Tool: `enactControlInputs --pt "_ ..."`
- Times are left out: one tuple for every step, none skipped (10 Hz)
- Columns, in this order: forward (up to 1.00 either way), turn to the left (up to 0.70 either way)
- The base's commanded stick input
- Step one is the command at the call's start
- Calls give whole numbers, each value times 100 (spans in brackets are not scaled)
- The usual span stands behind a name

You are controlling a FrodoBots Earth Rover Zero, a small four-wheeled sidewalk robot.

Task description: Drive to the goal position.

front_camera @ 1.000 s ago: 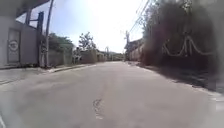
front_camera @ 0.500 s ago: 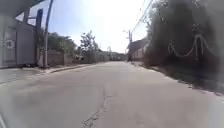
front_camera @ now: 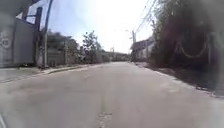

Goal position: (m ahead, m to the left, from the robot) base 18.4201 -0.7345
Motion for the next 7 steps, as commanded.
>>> enactControlInputs --pt "100 6" --pt "100 6" --pt "100 6" --pt "100 6" --pt "100 6" --pt "100 6" --pt "100 -34"
